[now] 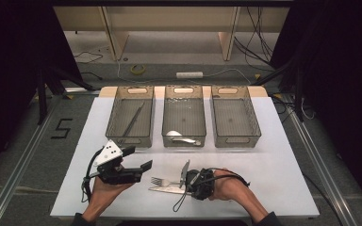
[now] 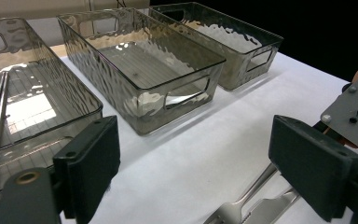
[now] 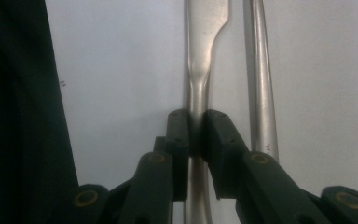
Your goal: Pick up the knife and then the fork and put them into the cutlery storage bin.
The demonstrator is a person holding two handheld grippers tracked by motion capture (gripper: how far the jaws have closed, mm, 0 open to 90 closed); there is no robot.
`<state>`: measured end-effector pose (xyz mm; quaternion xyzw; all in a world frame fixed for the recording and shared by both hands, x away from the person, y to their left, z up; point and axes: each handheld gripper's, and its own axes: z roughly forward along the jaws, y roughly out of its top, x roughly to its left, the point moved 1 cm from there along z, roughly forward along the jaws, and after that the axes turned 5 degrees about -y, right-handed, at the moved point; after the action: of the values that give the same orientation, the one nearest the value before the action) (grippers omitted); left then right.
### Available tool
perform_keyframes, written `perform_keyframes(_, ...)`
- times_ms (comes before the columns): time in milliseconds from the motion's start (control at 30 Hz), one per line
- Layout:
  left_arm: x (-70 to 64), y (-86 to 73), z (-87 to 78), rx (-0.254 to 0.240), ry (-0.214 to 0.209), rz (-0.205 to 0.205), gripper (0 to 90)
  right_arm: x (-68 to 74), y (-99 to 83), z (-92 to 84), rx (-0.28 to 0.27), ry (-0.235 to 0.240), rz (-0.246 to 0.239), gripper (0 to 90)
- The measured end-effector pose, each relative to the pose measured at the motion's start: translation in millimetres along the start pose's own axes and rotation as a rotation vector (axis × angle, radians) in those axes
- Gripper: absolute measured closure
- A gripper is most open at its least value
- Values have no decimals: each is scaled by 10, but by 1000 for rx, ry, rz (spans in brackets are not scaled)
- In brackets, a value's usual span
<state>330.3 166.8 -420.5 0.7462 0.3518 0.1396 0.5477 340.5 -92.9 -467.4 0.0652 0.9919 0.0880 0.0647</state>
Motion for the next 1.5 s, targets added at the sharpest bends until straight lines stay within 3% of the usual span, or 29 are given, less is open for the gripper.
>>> perform_keyframes(400, 11, 4, -13, -2, 2, 2, 162, -4, -12, -22, 7, 9, -8, 806)
perform_keyframes(767, 11, 7, -17, -10, 5, -4, 162, -118, -112, -179, -89, 23, 64, 806)
perform_keyframes(1000, 11, 7, -21, -13, 5, -1, 162, -281, -247, -286, -156, 21, 162, 805)
perform_keyframes(1200, 15, 7, -26, -16, 4, -4, 162, -443, -394, -393, -248, 20, 285, 805)
perform_keyframes(1500, 16, 7, -26, -19, 5, -6, 162, -604, -573, -506, -330, 19, 386, 805)
